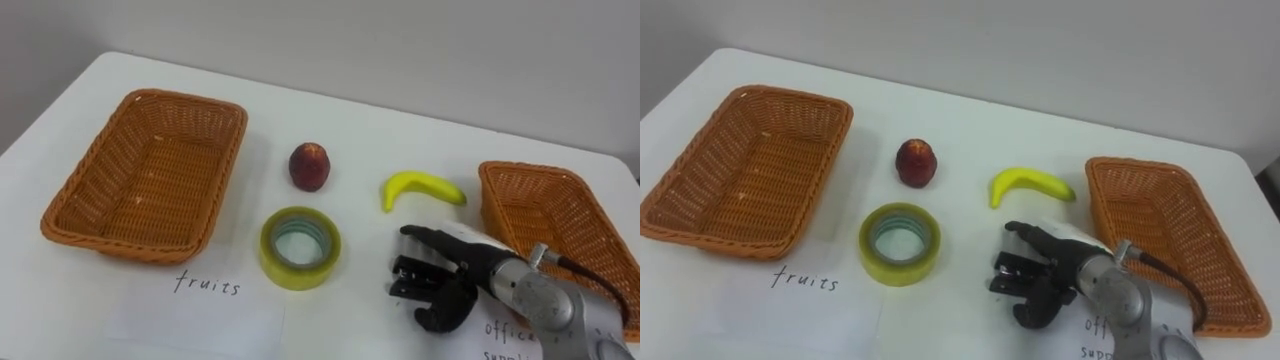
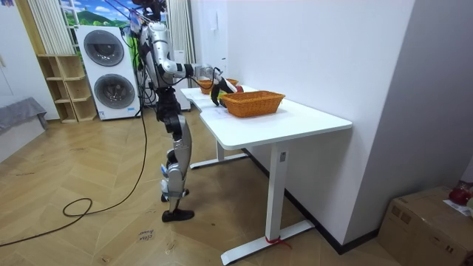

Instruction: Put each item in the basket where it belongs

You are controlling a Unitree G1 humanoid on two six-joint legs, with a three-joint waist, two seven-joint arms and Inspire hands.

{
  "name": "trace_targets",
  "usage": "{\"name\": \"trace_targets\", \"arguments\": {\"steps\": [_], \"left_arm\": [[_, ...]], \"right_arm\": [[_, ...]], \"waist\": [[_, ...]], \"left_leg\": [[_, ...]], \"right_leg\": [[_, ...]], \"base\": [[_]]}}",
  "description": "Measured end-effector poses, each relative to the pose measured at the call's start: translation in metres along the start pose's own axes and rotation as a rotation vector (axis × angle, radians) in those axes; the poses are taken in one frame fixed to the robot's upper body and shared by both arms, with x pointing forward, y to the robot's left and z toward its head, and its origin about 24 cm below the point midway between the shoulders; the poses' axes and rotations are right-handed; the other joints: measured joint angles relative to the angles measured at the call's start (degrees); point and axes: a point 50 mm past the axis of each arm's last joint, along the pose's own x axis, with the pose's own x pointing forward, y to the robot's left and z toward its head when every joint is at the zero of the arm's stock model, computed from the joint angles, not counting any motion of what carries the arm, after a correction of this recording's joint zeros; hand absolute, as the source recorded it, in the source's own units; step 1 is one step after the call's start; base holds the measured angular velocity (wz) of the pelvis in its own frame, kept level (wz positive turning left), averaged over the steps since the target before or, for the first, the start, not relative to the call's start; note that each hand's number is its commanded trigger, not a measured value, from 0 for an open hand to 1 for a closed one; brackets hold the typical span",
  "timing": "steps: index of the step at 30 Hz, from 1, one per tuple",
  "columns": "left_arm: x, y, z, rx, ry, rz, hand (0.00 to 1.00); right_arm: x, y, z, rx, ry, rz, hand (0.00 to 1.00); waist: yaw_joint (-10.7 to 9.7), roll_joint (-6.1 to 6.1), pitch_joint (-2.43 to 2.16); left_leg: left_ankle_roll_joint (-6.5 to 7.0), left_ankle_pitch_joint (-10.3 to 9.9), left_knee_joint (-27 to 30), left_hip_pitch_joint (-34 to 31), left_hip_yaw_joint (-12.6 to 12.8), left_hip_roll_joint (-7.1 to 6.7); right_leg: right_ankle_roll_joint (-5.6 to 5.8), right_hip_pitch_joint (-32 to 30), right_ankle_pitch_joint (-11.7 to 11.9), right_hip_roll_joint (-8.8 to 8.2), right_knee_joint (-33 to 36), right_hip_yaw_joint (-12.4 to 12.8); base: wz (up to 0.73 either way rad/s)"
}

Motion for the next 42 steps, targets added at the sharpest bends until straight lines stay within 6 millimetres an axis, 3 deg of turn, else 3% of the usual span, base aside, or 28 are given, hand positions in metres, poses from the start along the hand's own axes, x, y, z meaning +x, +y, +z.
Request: {"name": "trace_targets", "arguments": {"steps": [12, 13, 14, 15, 31, 42], "left_arm": [[0.0, 0.0, 0.003, -0.004, -0.006, 0.012, 0.0], [0.0, 0.0, 0.003, -0.004, -0.007, 0.018, 0.0], [0.0, 0.0, 0.003, -0.004, -0.008, 0.021, 0.0], [0.0, 0.0, 0.003, -0.004, -0.009, 0.021, 0.0], [0.0, 0.001, 0.005, -0.006, -0.015, 0.026, 0.0], [0.0, 0.002, 0.005, -0.003, -0.014, 0.029, 0.0]], "right_arm": [[0.003, 0.001, -0.001, -0.01, 0.018, 0.022, 0.0], [0.003, 0.002, -0.001, -0.009, 0.018, 0.021, 0.14], [0.003, 0.002, -0.001, -0.009, 0.017, 0.021, 0.51], [0.003, 0.002, -0.001, -0.009, 0.017, 0.021, 1.0], [0.009, -0.01, 0.008, -0.096, 0.056, -0.132, 1.0], [0.008, -0.007, 0.009, -0.095, 0.051, -0.138, 1.0]], "waist": [[0.15, -0.03, 0.02], [0.17, -0.05, 0.04], [0.17, -0.06, 0.04], [0.17, -0.06, 0.04], [0.34, -0.01, 0.01], [0.15, 0.05, -0.06]], "left_leg": [[-0.01, 0.05, -0.06, 0.39, 0.02, -0.02], [-0.02, 0.06, -0.07, 0.39, 0.03, -0.02], [-0.03, 0.06, -0.08, 0.39, 0.02, -0.02], [-0.03, 0.06, -0.08, 0.39, 0.02, -0.02], [-0.02, 0.1, -0.43, 0.39, -0.18, -0.03], [-0.02, 0.11, -0.45, 0.4, -0.59, -0.06]], "right_leg": [[-0.01, 0.25, 0.0, 0.02, 0.01, 0.32], [-0.01, 0.25, 0.0, 0.03, 0.01, 0.35], [-0.01, 0.24, 0.0, 0.03, 0.01, 0.38], [-0.01, 0.24, 0.0, 0.04, 0.01, 0.37], [-0.01, 0.2, 0.01, 0.05, -0.1, 0.47], [-0.01, 0.28, 0.01, 0.09, -0.14, 0.46]], "base": [[0.0], [0.0], [0.0], [0.0], [0.01], [0.02]]}}
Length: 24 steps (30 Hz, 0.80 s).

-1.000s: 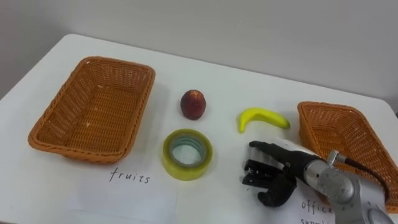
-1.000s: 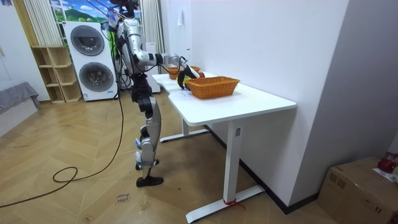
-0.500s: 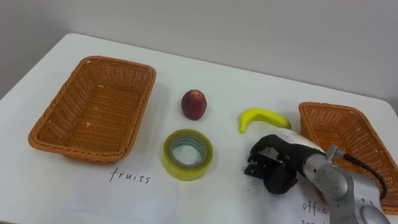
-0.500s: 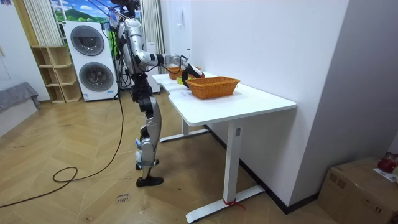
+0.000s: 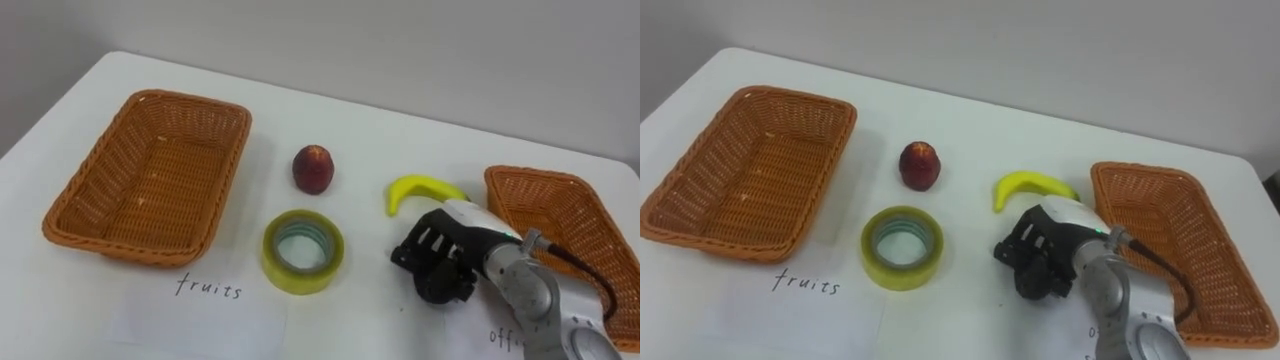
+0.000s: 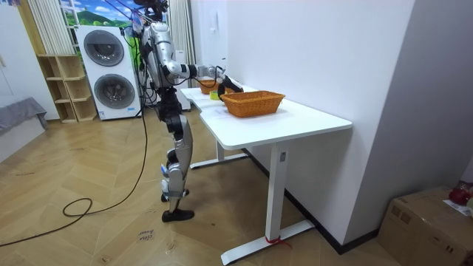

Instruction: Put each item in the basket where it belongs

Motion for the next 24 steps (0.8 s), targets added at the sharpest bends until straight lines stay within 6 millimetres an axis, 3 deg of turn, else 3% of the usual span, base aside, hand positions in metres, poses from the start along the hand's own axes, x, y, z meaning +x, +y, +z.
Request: {"name": "trace_targets", "arguments": {"steps": [11, 18, 24], "left_arm": [[-0.001, -0.002, 0.001, 0.016, -0.01, -0.003, 0.0], [-0.002, -0.004, -0.004, 0.017, 0.0, 0.001, 0.0], [-0.004, -0.006, -0.01, 0.005, 0.009, -0.003, 0.0]], "right_arm": [[-0.006, 0.001, 0.002, 0.029, -0.019, -0.009, 1.0], [-0.011, 0.001, 0.0, 0.077, -0.069, -0.013, 1.0], [-0.021, -0.019, 0.005, 0.101, -0.145, -0.096, 1.0]], "waist": [[-0.05, 0.19, -0.1], [-0.54, 0.92, -0.19], [-0.92, 1.26, 0.07]], "left_leg": [[-0.01, 0.0, 0.13, -0.18, -0.04, -0.02], [-0.01, 0.02, -0.04, 0.06, 0.51, -0.02], [0.02, 0.04, 0.17, -0.03, 0.66, 0.03]], "right_leg": [[0.0, -0.02, 0.0, 0.02, -0.01, -0.21], [0.0, 0.02, 0.0, -0.01, -0.04, -0.08], [0.0, -0.35, 0.0, -0.01, 0.08, 0.9]], "base": [[0.0], [-0.01], [-0.03]]}}
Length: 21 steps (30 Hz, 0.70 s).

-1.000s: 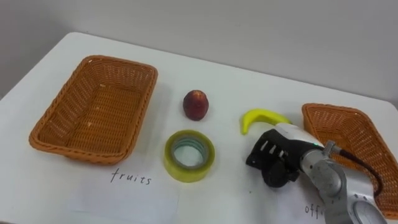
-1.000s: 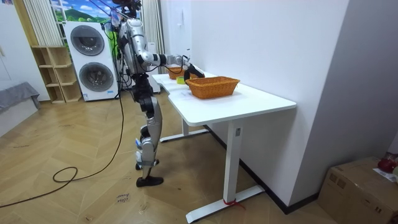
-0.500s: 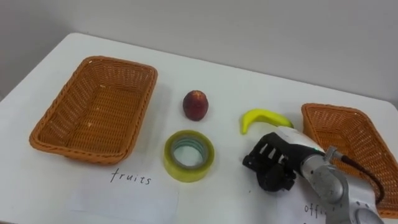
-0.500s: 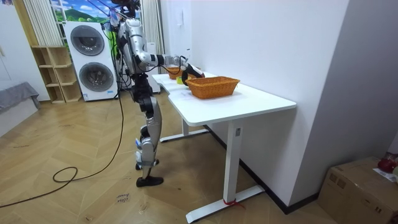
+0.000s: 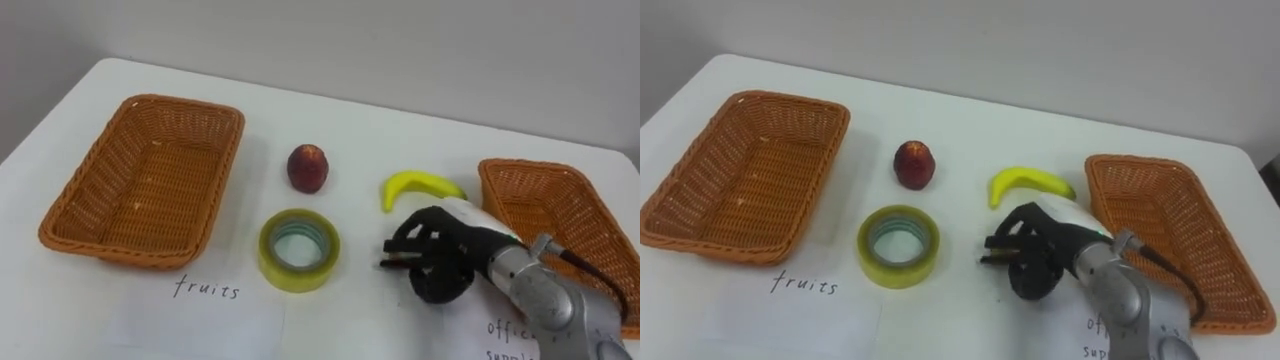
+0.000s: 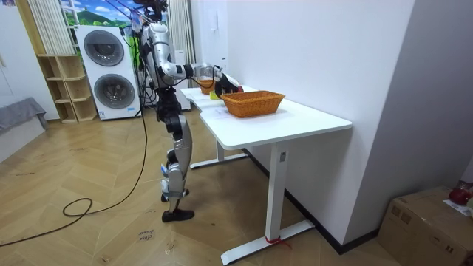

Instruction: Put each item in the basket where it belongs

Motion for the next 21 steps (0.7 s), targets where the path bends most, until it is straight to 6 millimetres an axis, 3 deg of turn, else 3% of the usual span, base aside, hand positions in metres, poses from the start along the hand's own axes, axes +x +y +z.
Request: {"name": "trace_targets", "arguments": {"steps": [5, 12, 21], "left_arm": [[-0.002, -0.002, -0.01, -0.014, 0.026, -0.004, 0.0], [-0.002, -0.003, -0.004, -0.043, -0.003, -0.001, 0.0], [-0.004, -0.004, -0.008, -0.045, -0.008, -0.007, 0.0]], "right_arm": [[-0.016, -0.031, 0.008, 0.042, -0.094, -0.172, 1.0], [-0.024, -0.053, 0.009, 0.12, -0.178, -0.344, 1.0], [-0.035, -0.071, 0.001, 0.183, -0.201, -0.539, 1.0]], "waist": [[-0.97, 0.54, 0.39], [-0.86, 0.64, 0.45], [-3.02, 0.62, 0.43]], "left_leg": [[0.0, 0.0, 0.15, 0.04, 0.0, -0.06], [0.04, 0.07, -0.66, -0.04, 1.17, -0.01], [0.05, 0.09, -0.71, -0.02, 1.36, -0.02]], "right_leg": [[0.0, 0.12, 0.0, -0.03, 0.01, -0.04], [0.0, -0.63, 0.0, 0.02, 0.01, 0.84], [0.01, -0.74, 0.0, 0.02, -0.01, 0.63]], "base": [[0.0], [-0.09], [0.0]]}}
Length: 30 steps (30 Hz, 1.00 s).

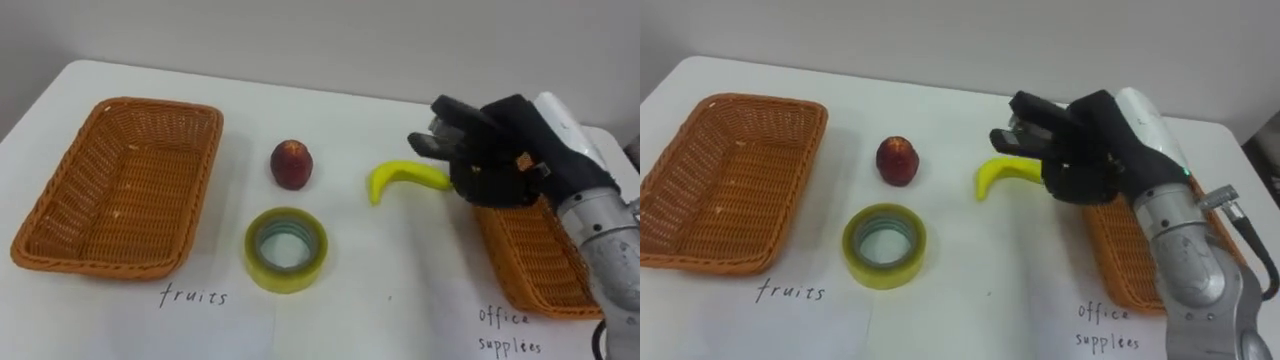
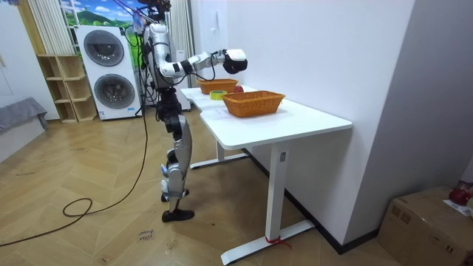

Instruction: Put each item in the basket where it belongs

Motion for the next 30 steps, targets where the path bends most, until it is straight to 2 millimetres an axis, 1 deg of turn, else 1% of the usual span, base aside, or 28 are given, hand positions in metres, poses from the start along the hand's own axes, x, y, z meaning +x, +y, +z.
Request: {"name": "trace_targets", "arguments": {"steps": [2, 7, 12, 15, 20, 22, 25, 27, 28, 30], "left_arm": [[-0.001, -0.001, -0.003, 0.002, 0.006, -0.004, 0.0], [-0.003, -0.005, -0.011, 0.006, 0.028, -0.015, 0.0], [-0.005, -0.01, -0.016, -0.013, 0.052, -0.028, 0.0], [-0.006, -0.012, -0.017, -0.024, 0.062, -0.031, 0.0], [-0.007, -0.012, -0.025, -0.03, 0.091, -0.034, 0.0], [-0.007, -0.012, -0.026, -0.033, 0.095, -0.033, 0.0], [-0.008, -0.011, -0.028, -0.042, 0.101, -0.037, 0.0], [-0.008, -0.011, -0.029, -0.042, 0.102, -0.038, 0.0], [-0.008, -0.011, -0.029, -0.04, 0.101, -0.039, 0.0], [-0.009, -0.012, -0.03, -0.039, 0.104, -0.043, 0.0]], "right_arm": [[0.0, -0.003, 0.001, -0.002, -0.006, -0.035, 1.0], [0.0, -0.005, 0.0, 0.003, -0.007, -0.071, 1.0], [0.0, -0.014, -0.003, -0.039, -0.003, -0.123, 1.0], [-0.001, -0.021, -0.008, -0.058, 0.011, -0.173, 1.0], [-0.003, -0.033, -0.025, -0.086, 0.065, -0.249, 1.0], [-0.004, -0.035, -0.026, -0.088, 0.07, -0.271, 1.0], [-0.006, -0.039, -0.031, -0.082, 0.09, -0.304, 1.0], [-0.008, -0.036, -0.038, -0.062, 0.119, -0.302, 1.0], [-0.01, -0.033, -0.044, -0.052, 0.142, -0.29, 1.0], [-0.013, -0.029, -0.052, -0.045, 0.18, -0.271, 1.0]], "waist": [[-0.64, -0.04, -0.02], [-1.4, -0.01, -0.01], [-1.33, 0.03, -0.04], [-1.02, 0.02, -0.06], [-1.86, -0.1, -0.14], [-2.43, -0.05, -0.11], [-2.65, 0.03, -0.05], [-2.9, 0.28, -0.06], [-3.16, 0.1, -0.15], [-3.57, 0.02, -0.16]], "left_leg": [[0.0, 0.0, -0.01, 0.06, 0.05, 0.0], [0.01, 0.0, 0.0, 0.05, 0.11, 0.0], [0.01, 0.0, -0.02, 0.06, 0.11, 0.03], [0.0, 0.01, 0.06, 0.07, 0.14, 0.04], [0.0, 0.01, 0.38, 0.18, 0.13, 0.03], [0.0, 0.01, 0.44, 0.34, 0.21, 0.06], [0.0, 0.0, 0.3, 0.77, 0.45, 0.12], [-0.02, -0.02, 0.01, 1.16, 0.46, 0.2], [-0.02, -0.02, 0.02, 1.13, 0.45, 0.28], [-0.02, -0.02, 0.09, 1.07, 0.45, 0.26]], "right_leg": [[0.0, 0.01, 0.0, 0.0, 0.0, -0.01], [0.0, 0.0, 0.0, -0.02, -0.01, -0.01], [0.0, -0.06, 0.0, -0.01, 0.01, 0.0], [0.0, 0.0, 0.0, -0.01, 0.02, 0.07], [0.0, 0.37, 0.0, -0.03, 0.01, 0.05], [0.0, 0.5, 0.0, -0.02, 0.01, 0.17], [0.0, 0.8, 0.0, 0.02, -0.01, 0.2], [0.0, 1.21, 0.0, 0.05, -0.01, 0.11], [0.0, 1.21, 0.0, 0.04, 0.0, 0.03], [0.0, 1.15, 0.0, 0.01, 0.02, 0.05]], "base": [[0.0], [0.0], [0.0], [0.0], [0.0], [-0.02], [-0.03], [0.0], [0.0], [0.0]]}}
